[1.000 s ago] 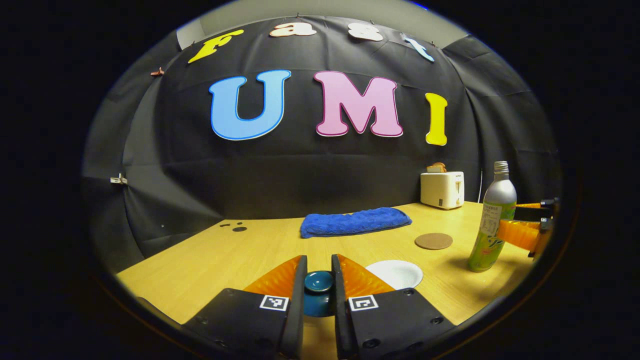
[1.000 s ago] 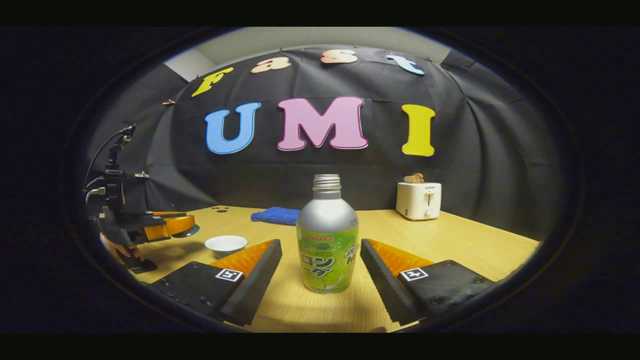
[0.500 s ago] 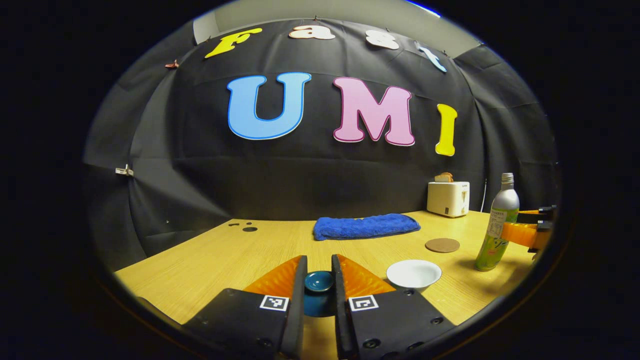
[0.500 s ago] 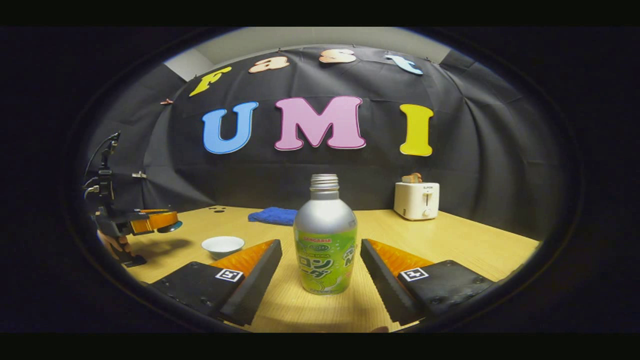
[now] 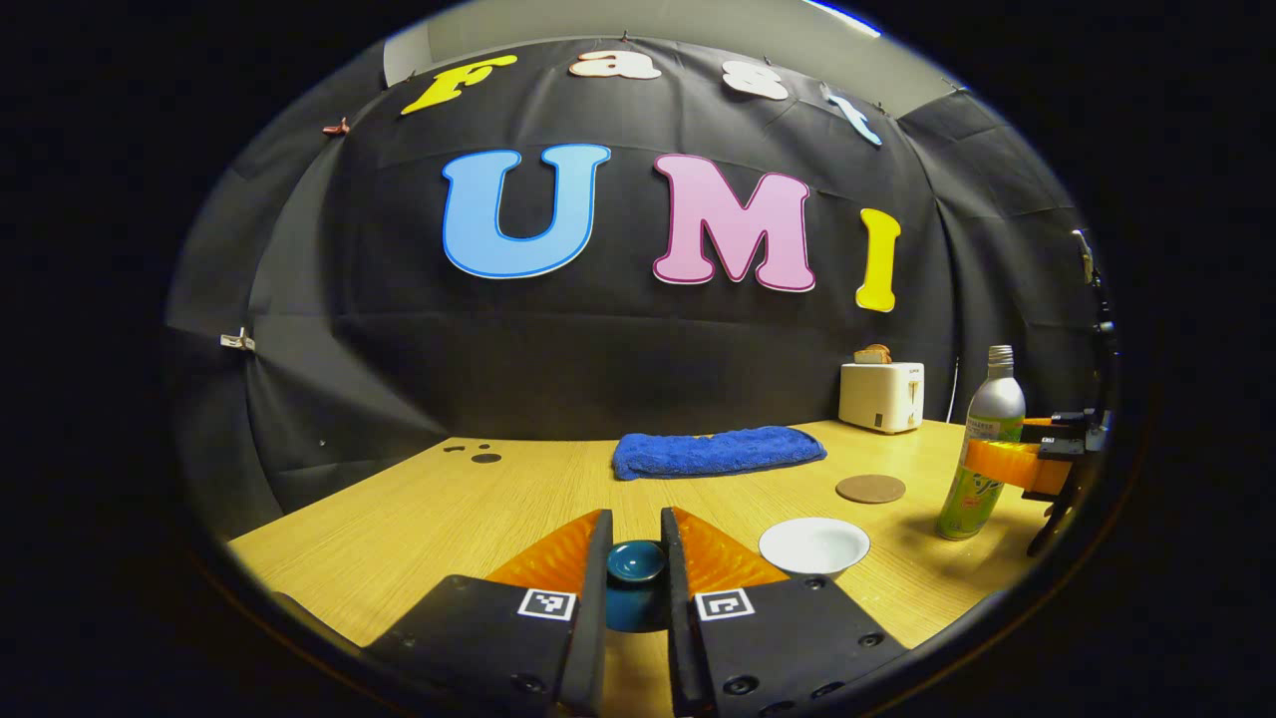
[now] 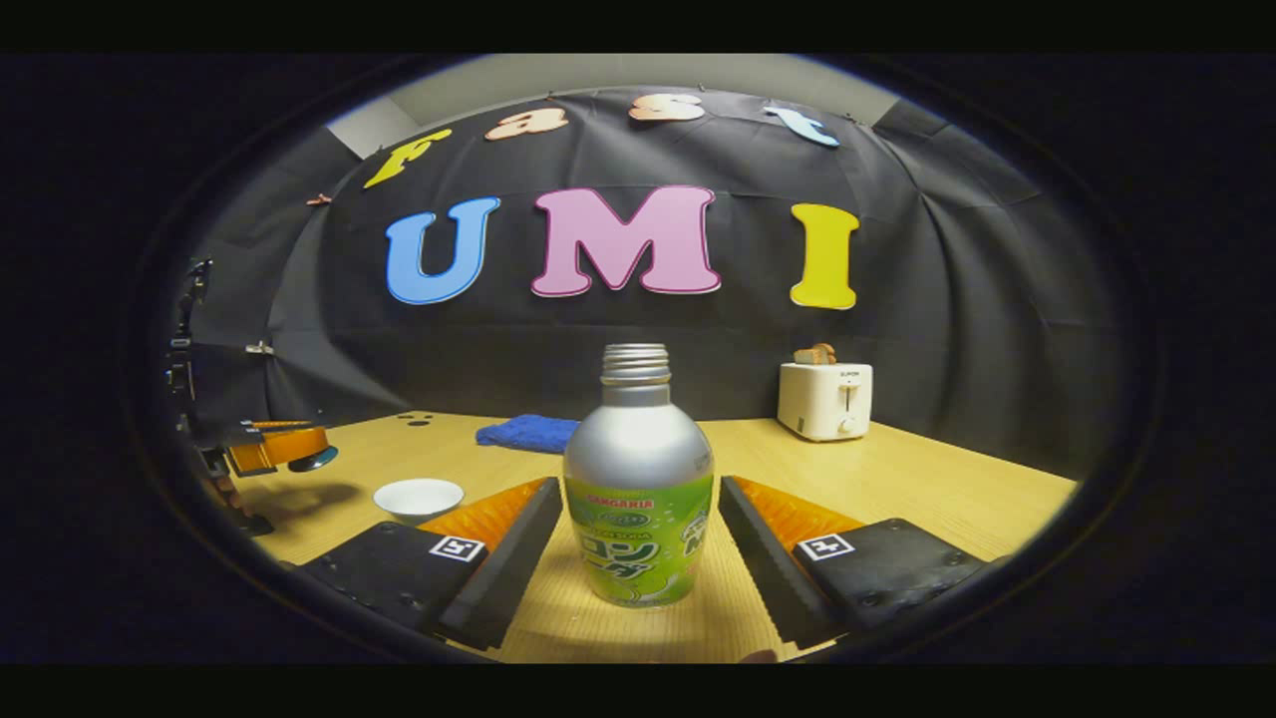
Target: Open the teacup lid with one hand, grasp the water bottle and pour water into the teacup with the other hand; after pouring, place the water bottle on the coaster and then close the teacup lid.
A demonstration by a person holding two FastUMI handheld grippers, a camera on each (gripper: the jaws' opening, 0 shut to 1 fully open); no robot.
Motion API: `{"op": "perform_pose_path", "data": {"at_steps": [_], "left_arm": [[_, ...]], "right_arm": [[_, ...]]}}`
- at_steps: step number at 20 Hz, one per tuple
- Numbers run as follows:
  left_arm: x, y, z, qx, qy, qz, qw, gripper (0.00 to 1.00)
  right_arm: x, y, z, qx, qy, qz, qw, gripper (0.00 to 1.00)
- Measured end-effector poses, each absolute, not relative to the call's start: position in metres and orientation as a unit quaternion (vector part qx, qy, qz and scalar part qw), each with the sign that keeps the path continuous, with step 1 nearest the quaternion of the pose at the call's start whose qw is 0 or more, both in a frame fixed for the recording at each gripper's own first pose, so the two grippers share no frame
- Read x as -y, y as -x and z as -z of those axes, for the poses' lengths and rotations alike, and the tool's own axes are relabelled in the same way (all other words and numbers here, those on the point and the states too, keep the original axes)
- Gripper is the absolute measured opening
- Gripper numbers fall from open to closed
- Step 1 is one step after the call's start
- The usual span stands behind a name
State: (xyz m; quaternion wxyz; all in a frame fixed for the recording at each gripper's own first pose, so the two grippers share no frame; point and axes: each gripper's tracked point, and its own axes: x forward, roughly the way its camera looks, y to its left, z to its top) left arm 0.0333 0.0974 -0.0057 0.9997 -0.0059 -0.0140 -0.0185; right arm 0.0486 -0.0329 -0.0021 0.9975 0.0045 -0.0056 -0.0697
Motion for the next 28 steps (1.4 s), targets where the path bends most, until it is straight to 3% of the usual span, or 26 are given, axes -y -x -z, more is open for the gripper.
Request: {"op": "perform_pose_path", "data": {"at_steps": [9, 14, 24, 26, 28], "left_arm": [[-0.097, -0.033, 0.006, 0.014, 0.006, 0.018, 1.000, 0.29], [-0.096, -0.033, 0.005, 0.014, 0.006, 0.018, 1.000, 0.31], [-0.097, -0.033, 0.005, 0.014, 0.006, 0.018, 1.000, 0.29], [-0.097, -0.033, 0.006, 0.013, 0.006, 0.018, 1.000, 0.29], [-0.097, -0.032, 0.005, 0.013, 0.006, 0.018, 1.000, 0.29]], "right_arm": [[0.034, -0.066, 0.003, 0.005, -0.004, 0.067, 0.998, 0.98], [0.032, -0.067, 0.003, 0.005, -0.004, 0.063, 0.998, 0.83], [0.017, -0.068, 0.004, 0.002, -0.004, 0.015, 1.000, 0.74], [0.013, -0.067, 0.003, 0.005, 0.026, 0.011, 1.000, 0.71], [0.011, -0.067, 0.001, 0.005, 0.073, 0.012, 0.997, 0.74]]}}
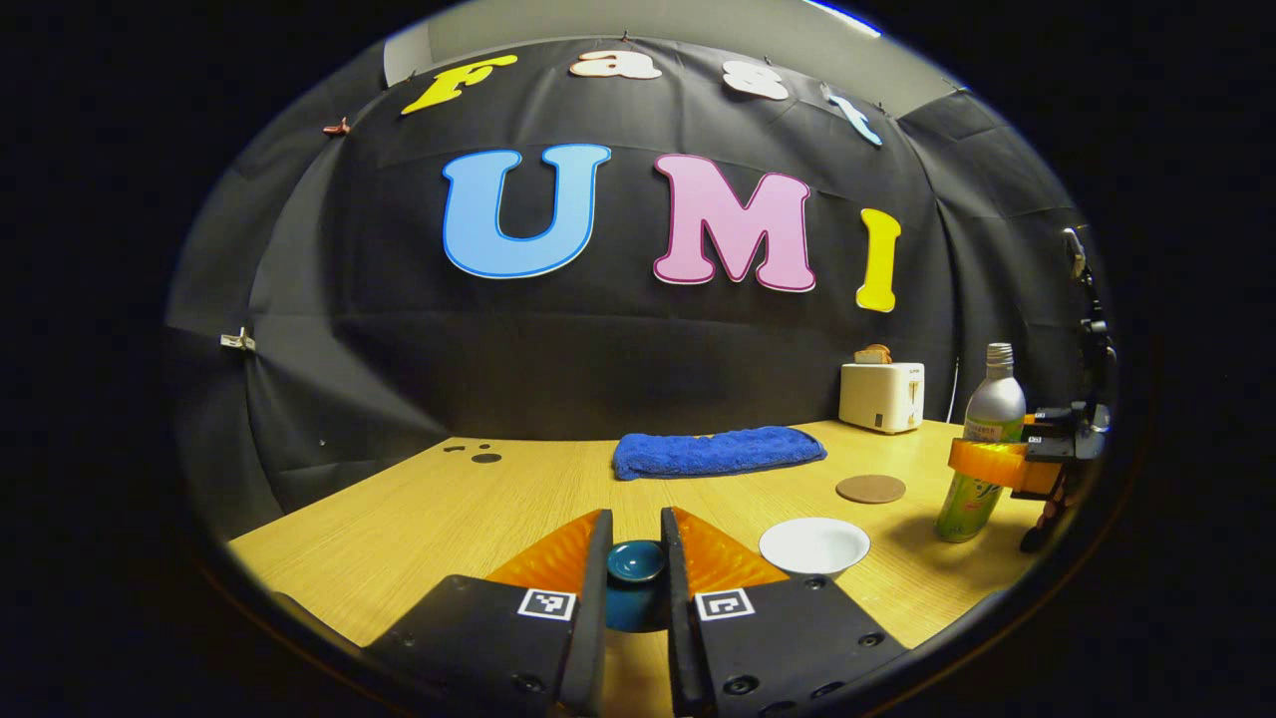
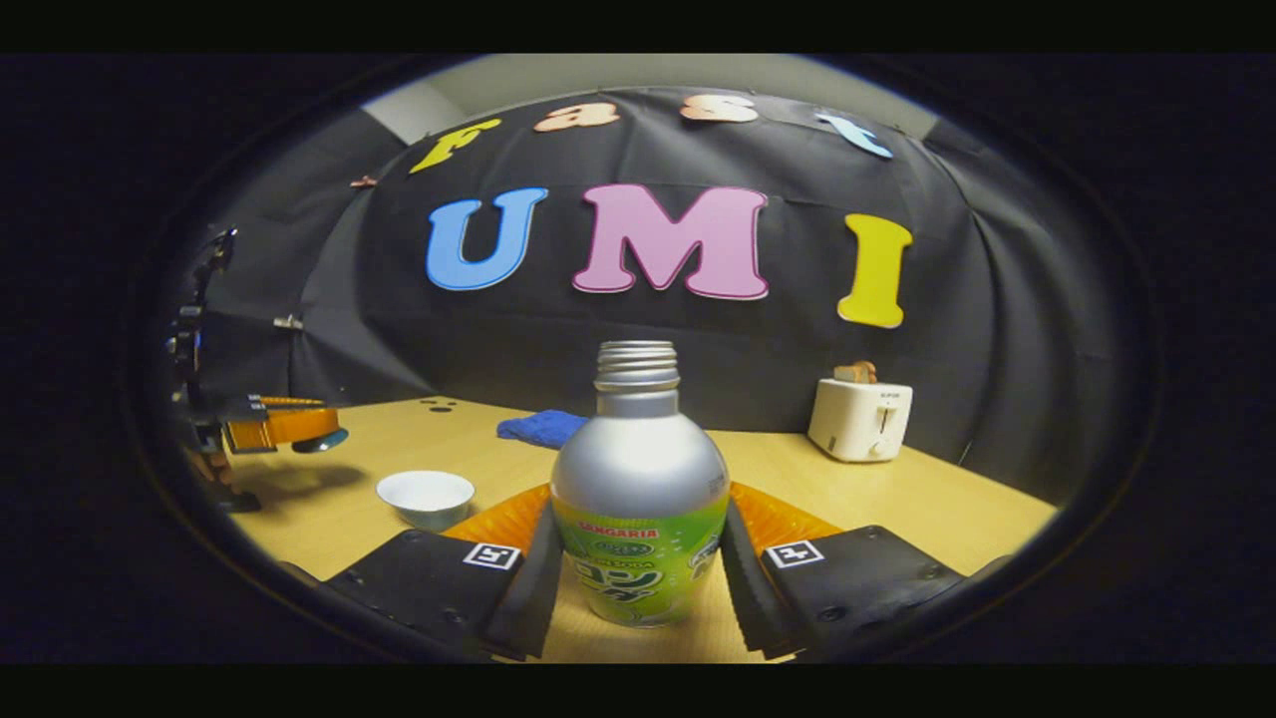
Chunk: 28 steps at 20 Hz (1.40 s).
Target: Open the teacup lid with one hand, grasp the water bottle and pour water into the teacup with the other hand; after pouring, place the water bottle on the coaster and then close the teacup lid.
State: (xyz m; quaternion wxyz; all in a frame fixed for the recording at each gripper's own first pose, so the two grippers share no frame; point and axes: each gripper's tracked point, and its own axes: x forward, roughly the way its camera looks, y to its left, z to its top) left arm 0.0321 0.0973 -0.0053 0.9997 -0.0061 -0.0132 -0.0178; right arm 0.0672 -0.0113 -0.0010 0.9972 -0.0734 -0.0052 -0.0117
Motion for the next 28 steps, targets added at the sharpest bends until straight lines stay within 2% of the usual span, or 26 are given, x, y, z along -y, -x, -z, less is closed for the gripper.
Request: {"op": "perform_pose_path", "data": {"at_steps": [2, 3, 4, 5, 8, 11, 17, 23, 28], "left_arm": [[-0.097, -0.032, 0.005, 0.013, 0.006, 0.018, 1.000, 0.31], [-0.098, -0.032, 0.006, 0.013, 0.006, 0.017, 1.000, 0.29], [-0.101, -0.033, 0.005, 0.013, 0.006, 0.010, 1.000, 0.32], [-0.108, -0.034, 0.006, 0.012, 0.007, -0.003, 1.000, 0.29], [-0.128, -0.033, 0.007, 0.010, 0.007, -0.040, 0.999, 0.30], [-0.138, -0.032, 0.007, 0.009, 0.008, -0.050, 0.999, 0.30], [-0.151, -0.031, 0.008, 0.009, 0.008, -0.059, 0.998, 0.30], [-0.153, -0.032, 0.008, 0.010, 0.008, -0.052, 0.999, 0.30], [-0.153, -0.031, 0.008, 0.010, 0.008, -0.053, 0.999, 0.30]], "right_arm": [[0.009, -0.069, 0.001, 0.001, 0.103, 0.003, 0.995, 0.74], [0.008, -0.071, 0.000, 0.000, 0.116, -0.004, 0.993, 0.74], [0.007, -0.074, -0.003, 0.002, 0.135, -0.007, 0.991, 0.74], [0.008, -0.077, -0.007, 0.005, 0.160, -0.008, 0.987, 0.74], [0.015, -0.089, -0.025, 0.023, 0.243, 0.004, 0.970, 0.74], [0.024, -0.094, -0.032, 0.034, 0.309, 0.020, 0.950, 0.74], [0.031, -0.113, -0.052, 0.051, 0.446, 0.042, 0.893, 0.73], [0.012, -0.127, -0.049, 0.065, 0.551, 0.015, 0.832, 0.73], [-0.004, -0.138, -0.038, 0.070, 0.600, -0.006, 0.797, 0.73]]}}
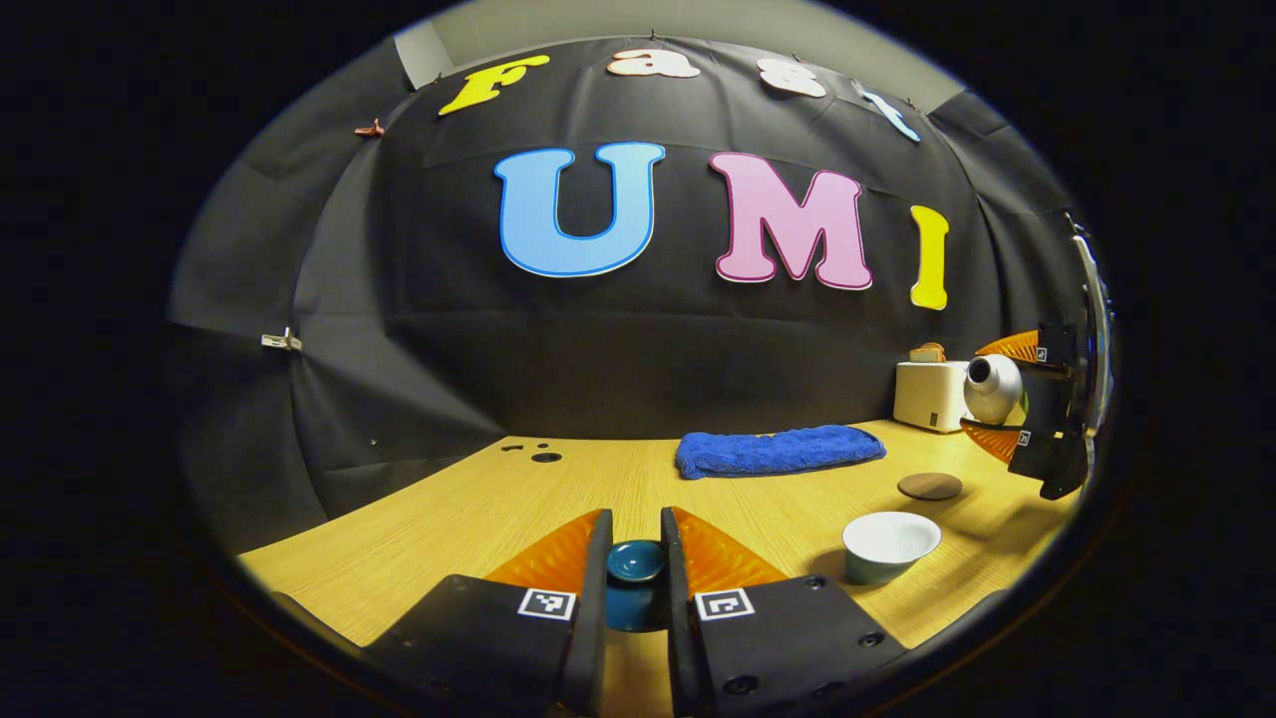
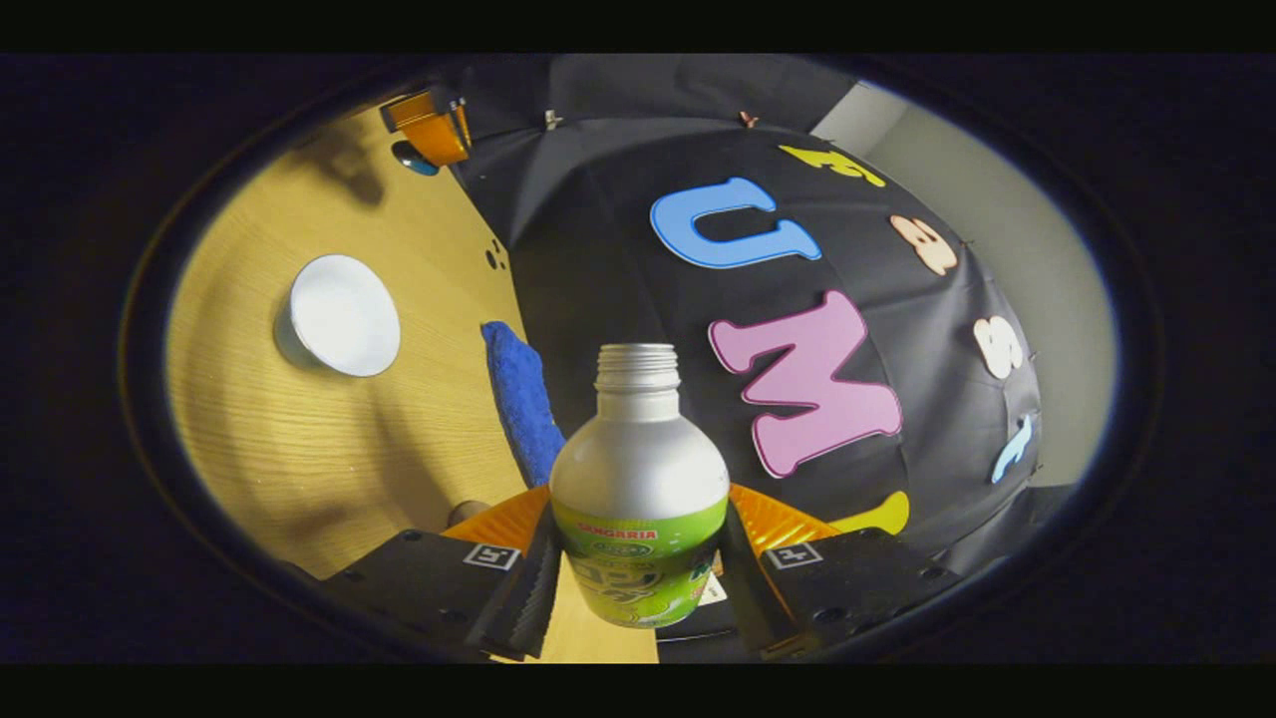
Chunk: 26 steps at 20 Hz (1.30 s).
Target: Open the teacup lid with one hand, grasp the water bottle and pour water into the teacup with the other hand; after pouring, place the water bottle on the coaster and then close the teacup lid.
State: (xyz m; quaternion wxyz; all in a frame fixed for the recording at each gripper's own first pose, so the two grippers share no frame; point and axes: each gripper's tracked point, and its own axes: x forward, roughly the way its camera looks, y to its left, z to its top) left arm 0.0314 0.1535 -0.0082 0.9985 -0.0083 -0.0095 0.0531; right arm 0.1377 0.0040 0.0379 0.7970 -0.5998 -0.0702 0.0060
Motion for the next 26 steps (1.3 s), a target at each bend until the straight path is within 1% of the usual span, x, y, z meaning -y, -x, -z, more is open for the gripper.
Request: {"op": "perform_pose_path", "data": {"at_steps": [3, 6, 7, 8, 12, 19, 21, 22, 23, 26], "left_arm": [[-0.151, -0.032, 0.008, 0.010, 0.008, -0.048, 0.999, 0.30], [-0.155, -0.032, 0.008, 0.010, 0.008, -0.050, 0.999, 0.30], [-0.157, -0.032, 0.008, 0.010, 0.008, -0.052, 0.999, 0.30], [-0.158, -0.032, 0.008, 0.010, 0.008, -0.052, 0.999, 0.30], [-0.160, -0.033, 0.008, 0.010, 0.008, -0.050, 0.999, 0.30], [-0.158, -0.033, 0.009, 0.010, 0.008, -0.046, 0.999, 0.30], [-0.158, -0.033, 0.009, 0.010, 0.008, -0.046, 0.999, 0.30], [-0.158, -0.033, 0.008, 0.010, 0.008, -0.046, 0.999, 0.32], [-0.158, -0.032, 0.009, 0.010, 0.008, -0.046, 0.999, 0.30], [-0.158, -0.033, 0.008, 0.010, 0.008, -0.045, 0.999, 0.30]], "right_arm": [[-0.011, -0.144, -0.032, 0.077, 0.633, -0.009, 0.771, 0.73], [-0.016, -0.147, -0.024, 0.073, 0.651, -0.018, 0.755, 0.73], [-0.018, -0.148, -0.022, 0.074, 0.658, -0.020, 0.749, 0.77], [-0.020, -0.150, -0.021, 0.074, 0.665, -0.023, 0.743, 0.73], [-0.028, -0.152, -0.014, 0.072, 0.696, -0.036, 0.714, 0.73], [-0.047, -0.153, -0.005, 0.094, 0.739, -0.054, 0.665, 0.74], [-0.050, -0.153, -0.007, 0.098, 0.747, -0.058, 0.654, 0.74], [-0.050, -0.155, -0.008, 0.100, 0.751, -0.060, 0.650, 0.74], [-0.049, -0.156, -0.009, 0.101, 0.754, -0.060, 0.646, 0.74], [-0.051, -0.158, -0.010, 0.106, 0.766, -0.061, 0.631, 0.74]]}}
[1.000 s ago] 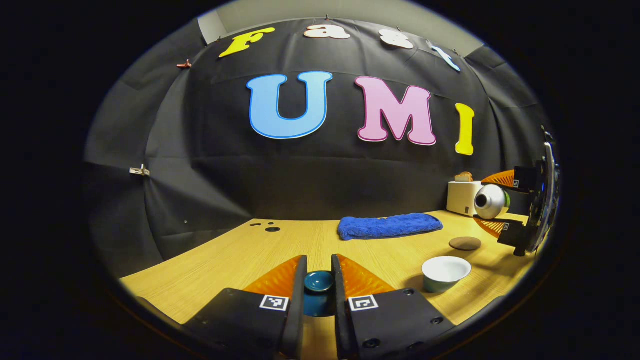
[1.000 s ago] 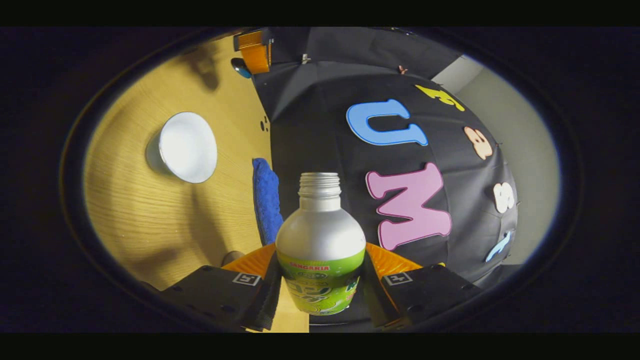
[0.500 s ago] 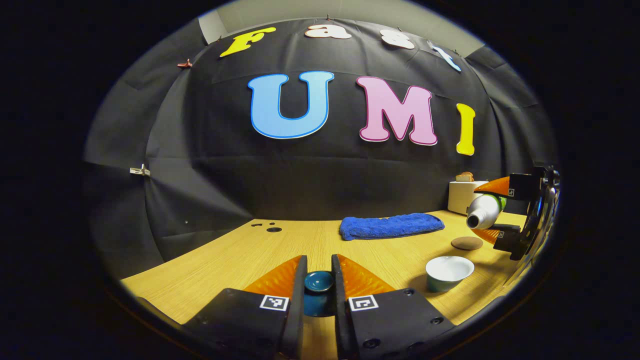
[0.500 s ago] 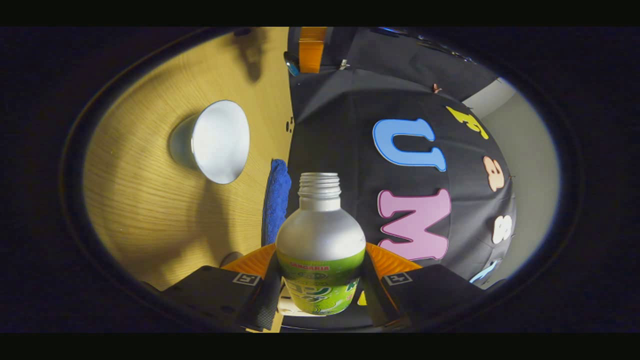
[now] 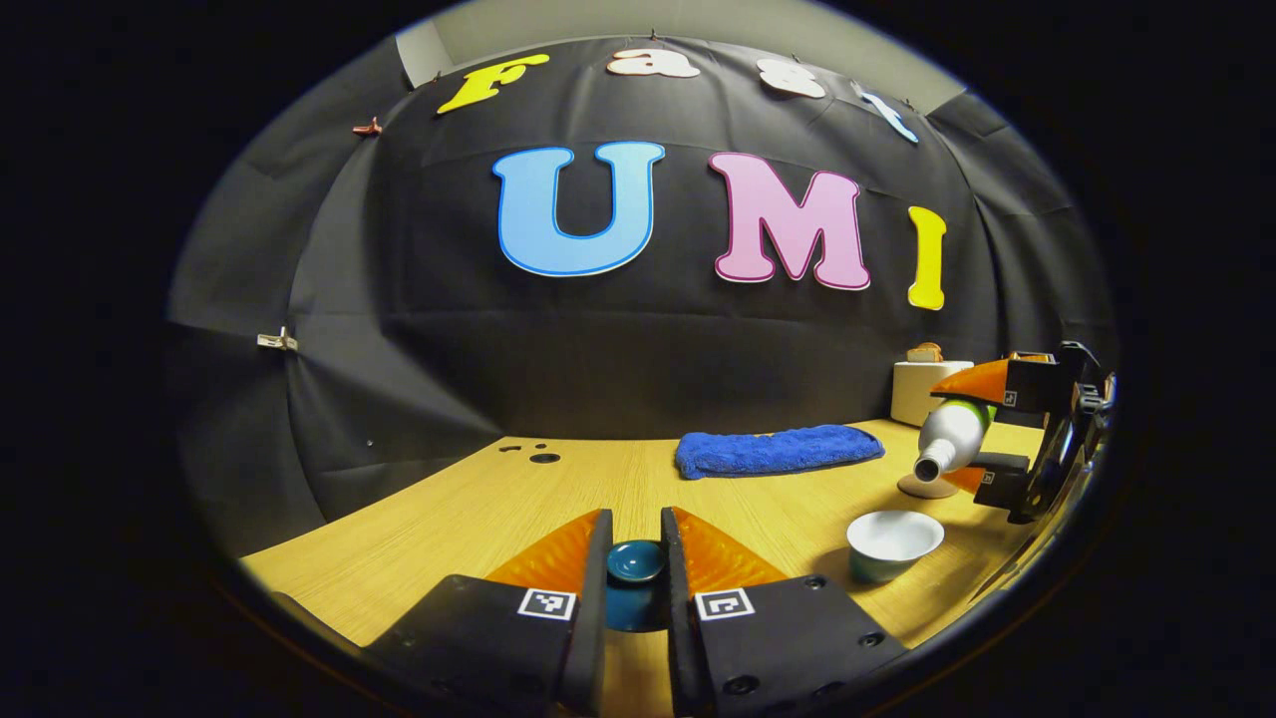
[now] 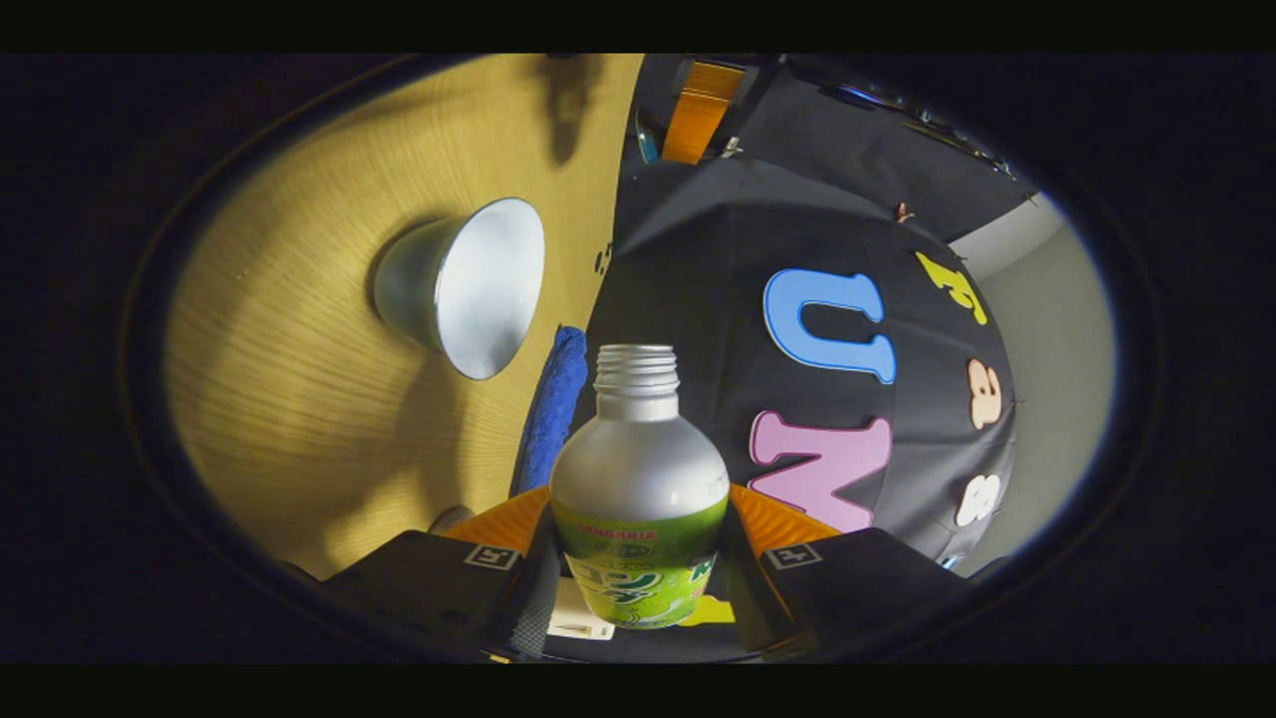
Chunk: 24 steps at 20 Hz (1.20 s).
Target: Open the teacup lid with one hand, grasp the water bottle and pour water into the teacup with the other hand; after pouring, place the water bottle on the coaster and then close the teacup lid.
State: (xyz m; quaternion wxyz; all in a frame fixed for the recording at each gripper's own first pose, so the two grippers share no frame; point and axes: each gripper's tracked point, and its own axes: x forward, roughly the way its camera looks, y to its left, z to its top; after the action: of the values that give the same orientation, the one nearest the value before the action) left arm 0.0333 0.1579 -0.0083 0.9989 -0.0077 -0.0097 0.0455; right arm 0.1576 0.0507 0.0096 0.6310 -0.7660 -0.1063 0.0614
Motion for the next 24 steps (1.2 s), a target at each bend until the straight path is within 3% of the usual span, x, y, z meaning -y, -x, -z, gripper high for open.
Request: {"op": "perform_pose_path", "data": {"at_steps": [7, 9, 16, 21, 24], "left_arm": [[-0.158, -0.033, 0.009, 0.010, 0.008, -0.045, 0.999, 0.30], [-0.158, -0.033, 0.009, 0.010, 0.008, -0.045, 0.999, 0.30], [-0.158, -0.033, 0.009, 0.010, 0.008, -0.046, 0.999, 0.32], [-0.158, -0.033, 0.009, 0.010, 0.008, -0.046, 0.999, 0.32], [-0.158, -0.033, 0.009, 0.010, 0.008, -0.046, 0.999, 0.30]], "right_arm": [[-0.050, -0.156, -0.012, 0.118, 0.786, -0.058, 0.604, 0.73], [-0.052, -0.155, -0.010, 0.125, 0.792, -0.058, 0.595, 0.70], [-0.054, -0.156, -0.014, 0.136, 0.804, -0.053, 0.577, 0.77], [-0.056, -0.155, -0.018, 0.157, 0.824, -0.048, 0.542, 0.70], [-0.059, -0.158, -0.017, 0.161, 0.827, -0.048, 0.537, 0.73]]}}
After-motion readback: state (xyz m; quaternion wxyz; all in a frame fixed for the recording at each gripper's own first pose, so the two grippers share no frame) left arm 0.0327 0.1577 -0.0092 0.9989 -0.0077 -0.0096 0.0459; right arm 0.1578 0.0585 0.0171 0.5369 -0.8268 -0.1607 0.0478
